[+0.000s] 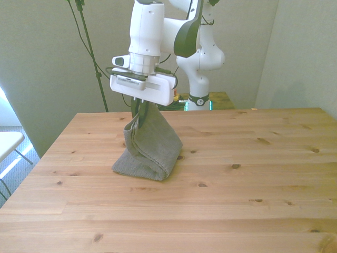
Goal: Fold the towel
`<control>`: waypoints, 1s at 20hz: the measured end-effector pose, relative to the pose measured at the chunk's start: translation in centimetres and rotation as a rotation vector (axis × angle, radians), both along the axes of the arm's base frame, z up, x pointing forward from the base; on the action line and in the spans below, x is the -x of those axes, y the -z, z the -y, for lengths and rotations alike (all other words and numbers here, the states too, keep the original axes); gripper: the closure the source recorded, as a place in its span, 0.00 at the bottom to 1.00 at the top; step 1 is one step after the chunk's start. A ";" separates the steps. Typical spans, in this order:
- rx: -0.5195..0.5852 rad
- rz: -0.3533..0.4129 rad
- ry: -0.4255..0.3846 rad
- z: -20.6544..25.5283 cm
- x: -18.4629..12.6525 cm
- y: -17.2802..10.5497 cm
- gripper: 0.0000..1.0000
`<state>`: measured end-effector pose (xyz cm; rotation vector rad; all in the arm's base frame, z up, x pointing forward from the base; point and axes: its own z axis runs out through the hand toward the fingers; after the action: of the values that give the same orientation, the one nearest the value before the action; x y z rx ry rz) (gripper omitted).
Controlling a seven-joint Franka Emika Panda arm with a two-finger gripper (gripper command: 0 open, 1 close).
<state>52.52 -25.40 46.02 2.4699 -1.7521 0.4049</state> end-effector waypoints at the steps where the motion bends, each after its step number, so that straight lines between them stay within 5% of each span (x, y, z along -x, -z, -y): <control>1: 0.001 0.001 -0.001 0.0 -0.2 0.0 0.00; 20: -0.018 0.050 -0.029 -0.3 0.1 -2.6 0.00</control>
<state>52.38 -25.11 48.64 2.5222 -1.7477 0.4592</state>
